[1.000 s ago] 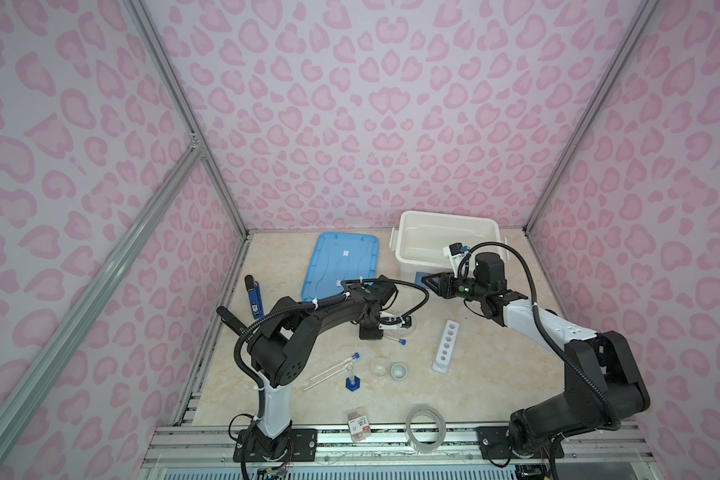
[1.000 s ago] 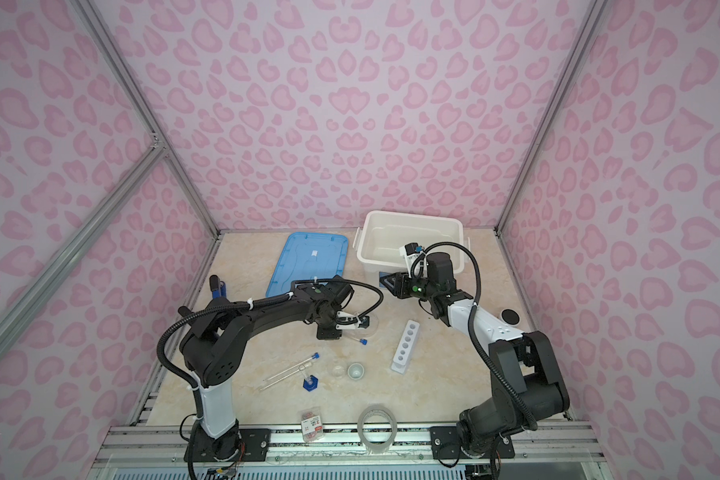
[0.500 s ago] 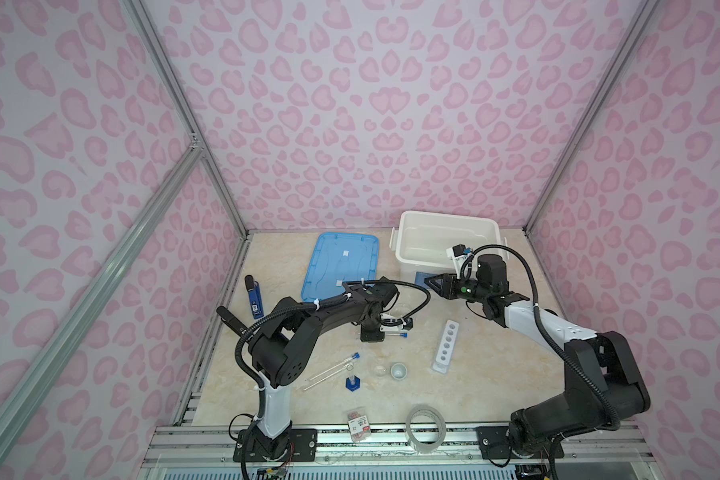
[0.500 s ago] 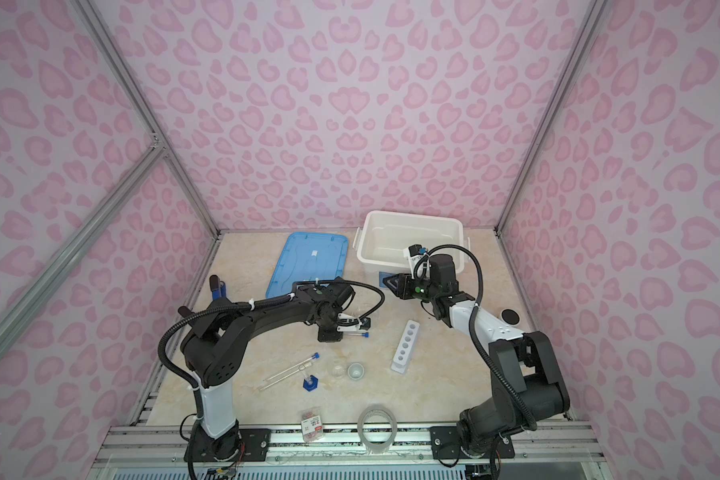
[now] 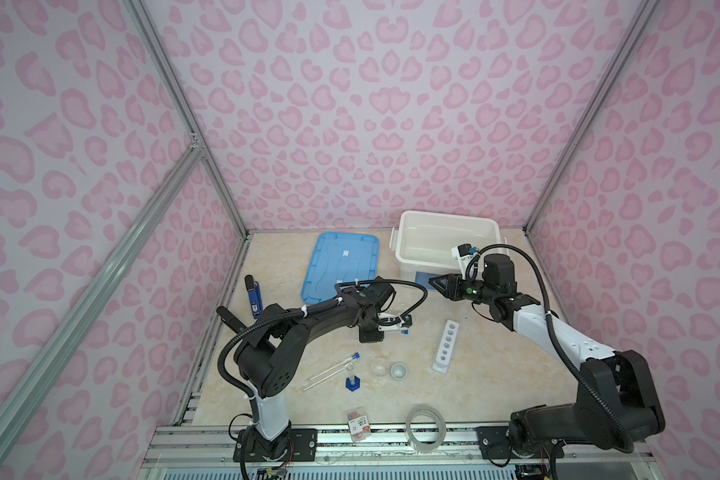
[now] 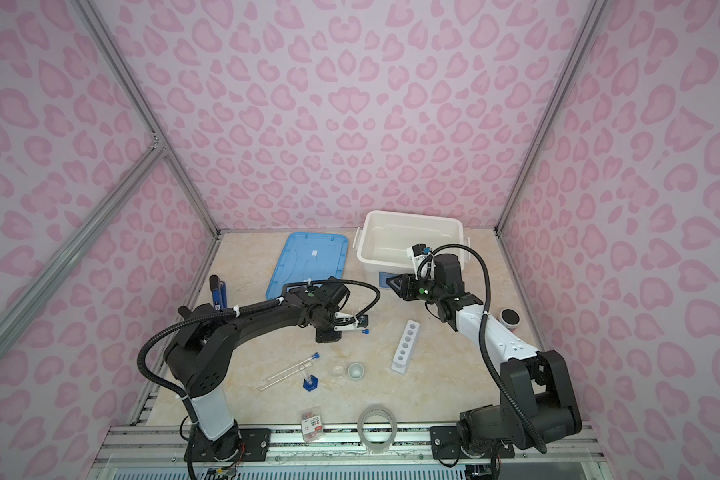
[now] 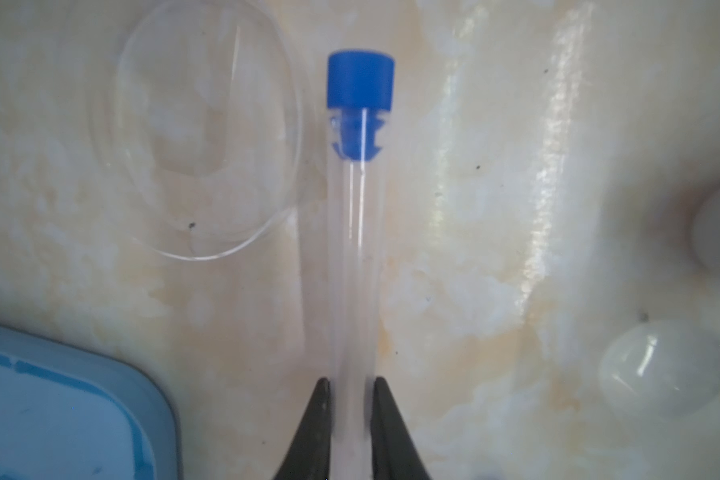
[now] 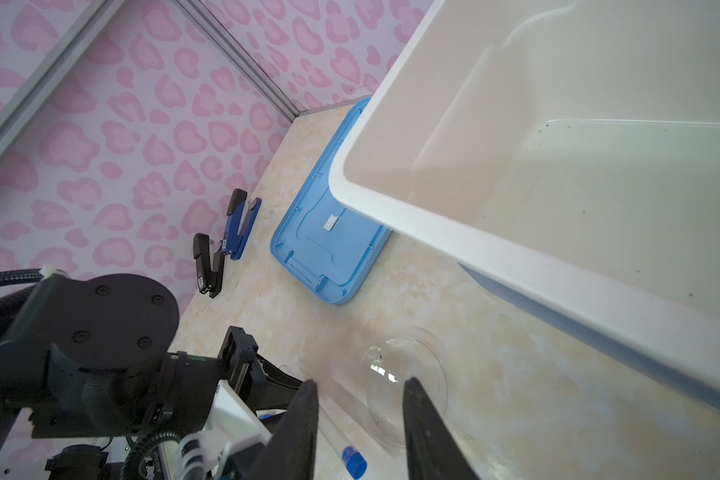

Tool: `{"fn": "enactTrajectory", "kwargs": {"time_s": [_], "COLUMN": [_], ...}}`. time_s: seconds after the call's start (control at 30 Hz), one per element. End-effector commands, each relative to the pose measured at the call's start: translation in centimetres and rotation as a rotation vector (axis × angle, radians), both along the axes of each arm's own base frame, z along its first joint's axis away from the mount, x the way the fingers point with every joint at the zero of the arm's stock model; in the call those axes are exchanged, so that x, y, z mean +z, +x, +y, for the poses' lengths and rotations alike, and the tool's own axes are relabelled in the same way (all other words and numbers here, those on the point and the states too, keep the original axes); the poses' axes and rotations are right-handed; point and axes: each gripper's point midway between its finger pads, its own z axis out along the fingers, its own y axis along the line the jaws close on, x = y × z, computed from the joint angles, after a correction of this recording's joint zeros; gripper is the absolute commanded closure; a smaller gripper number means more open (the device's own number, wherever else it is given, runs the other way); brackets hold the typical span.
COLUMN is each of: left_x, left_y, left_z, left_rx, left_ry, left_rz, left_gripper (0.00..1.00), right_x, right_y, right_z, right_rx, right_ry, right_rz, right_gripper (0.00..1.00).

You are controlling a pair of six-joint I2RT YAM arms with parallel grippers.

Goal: Organize the chemistry lab equipment

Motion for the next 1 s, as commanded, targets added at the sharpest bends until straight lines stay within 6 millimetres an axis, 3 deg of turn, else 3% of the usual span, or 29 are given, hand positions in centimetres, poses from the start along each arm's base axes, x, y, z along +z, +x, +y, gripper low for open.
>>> {"fn": "enactTrajectory", "kwargs": {"time_s": [0.0,0.33,0.53,0.73,0.83,0.97], "left_x": [2.3,8.7,11.3,13.4,14.1,14.1], "left_y": [0.1,0.5,-0.2,-0.4,-0.4,-0.7], "left_z": [-0.9,-1.3,-1.1,-0.9,-0.5,-0.2], "left_rx": [0.019,0.142,0.191,0.187,0.190,0.190], "left_ry": [-0.091,-0.441,-0.643,-0.738,-0.768,-0.782], "left_rz": [-0.033,-0.092,-0.074,-0.096,-0.117,-0.119], "left_gripper": [0.82,0.80,0.80,0.80,0.80,0.79], "right_x": [-1.1,1.0,3.9,4.6,4.2,5.0], "right_y": [-1.4,-5.5,-7.7,-8.0,-8.2,-7.9], "right_z": [-0.6,-0.3,2.9,5.9,7.0,7.9], "right_rx": [-0.005,0.113,0.255,0.355,0.394,0.408], "right_ry": [-0.051,-0.260,-0.290,-0.341,-0.402,-0.397], "right_rz": [0.048,0.098,0.047,0.044,0.051,0.033], "right_gripper": [0.64,0.54,0.46,0.44,0.51,0.52]}}
